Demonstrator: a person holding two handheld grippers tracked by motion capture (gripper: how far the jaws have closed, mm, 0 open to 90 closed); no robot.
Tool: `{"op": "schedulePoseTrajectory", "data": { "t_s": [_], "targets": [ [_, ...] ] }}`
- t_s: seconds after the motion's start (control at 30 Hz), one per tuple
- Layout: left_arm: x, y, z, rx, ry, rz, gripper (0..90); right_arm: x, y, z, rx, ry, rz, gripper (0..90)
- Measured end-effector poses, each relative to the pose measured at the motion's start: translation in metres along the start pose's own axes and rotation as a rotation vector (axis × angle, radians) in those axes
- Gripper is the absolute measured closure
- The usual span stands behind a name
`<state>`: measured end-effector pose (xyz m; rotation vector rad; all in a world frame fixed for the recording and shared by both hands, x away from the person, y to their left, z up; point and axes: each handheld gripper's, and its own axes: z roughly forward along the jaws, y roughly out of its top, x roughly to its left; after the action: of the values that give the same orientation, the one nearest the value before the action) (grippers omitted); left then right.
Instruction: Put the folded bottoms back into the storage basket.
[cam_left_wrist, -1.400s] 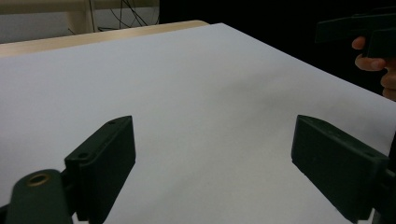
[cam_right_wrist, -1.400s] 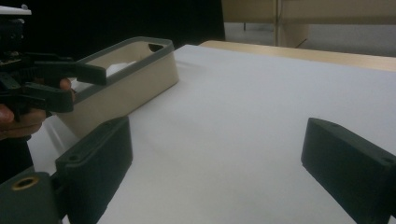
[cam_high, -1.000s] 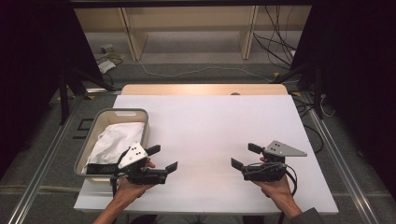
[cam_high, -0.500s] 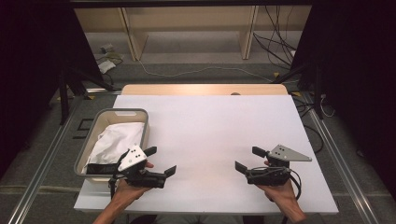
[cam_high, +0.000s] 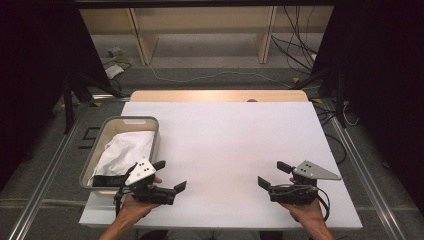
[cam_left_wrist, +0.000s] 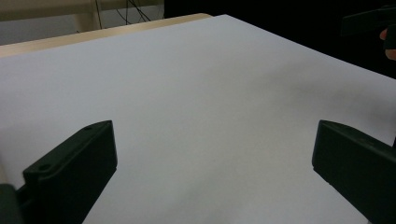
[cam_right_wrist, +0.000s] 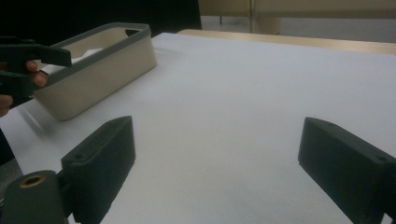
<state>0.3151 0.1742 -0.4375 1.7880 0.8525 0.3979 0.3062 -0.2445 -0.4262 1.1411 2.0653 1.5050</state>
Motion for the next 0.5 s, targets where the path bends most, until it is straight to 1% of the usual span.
{"op": "schedulePoseTrajectory", "data": {
  "t_s": [0.03,0.07,0.1,0.13,0.2,0.23,0.33,0.4,0.47,0.5],
  "targets": [
    [0.001,0.0,-0.002,-0.001,0.002,0.001,0.0,0.001,-0.001,0.0,0.004,-0.003,-0.003,12.5],
    [0.0,-0.002,-0.005,-0.031,0.025,0.003,0.0,0.001,-0.001,-0.001,0.006,-0.003,-0.004,12.5],
    [0.001,-0.002,-0.007,-0.051,0.033,0.003,0.0,0.002,-0.002,-0.002,0.005,-0.004,-0.006,12.5],
    [0.002,-0.003,-0.009,-0.066,0.032,-0.009,0.0,0.002,-0.002,-0.003,0.004,-0.002,-0.004,12.5],
    [0.006,-0.004,-0.01,-0.048,0.034,-0.039,0.0,0.003,-0.003,-0.005,0.006,-0.001,0.003,12.2],
    [0.007,-0.004,-0.011,-0.048,0.035,-0.048,0.0,0.003,-0.003,-0.006,0.009,-0.009,0.005,12.2],
    [0.007,-0.006,-0.016,-0.042,0.02,-0.06,0.0,0.003,-0.004,-0.009,0.0,-0.015,0.007,12.2],
    [0.006,-0.007,-0.018,-0.03,0.017,-0.036,0.0,0.003,-0.004,-0.01,-0.011,-0.016,0.013,12.2],
    [0.005,-0.006,-0.021,-0.023,0.005,-0.014,0.0,0.002,-0.004,-0.011,-0.016,-0.013,0.017,12.2],
    [0.004,-0.006,-0.022,-0.028,0.0,-0.02,0.0,0.002,-0.004,-0.011,-0.014,-0.016,0.015,12.2]
  ]
}}
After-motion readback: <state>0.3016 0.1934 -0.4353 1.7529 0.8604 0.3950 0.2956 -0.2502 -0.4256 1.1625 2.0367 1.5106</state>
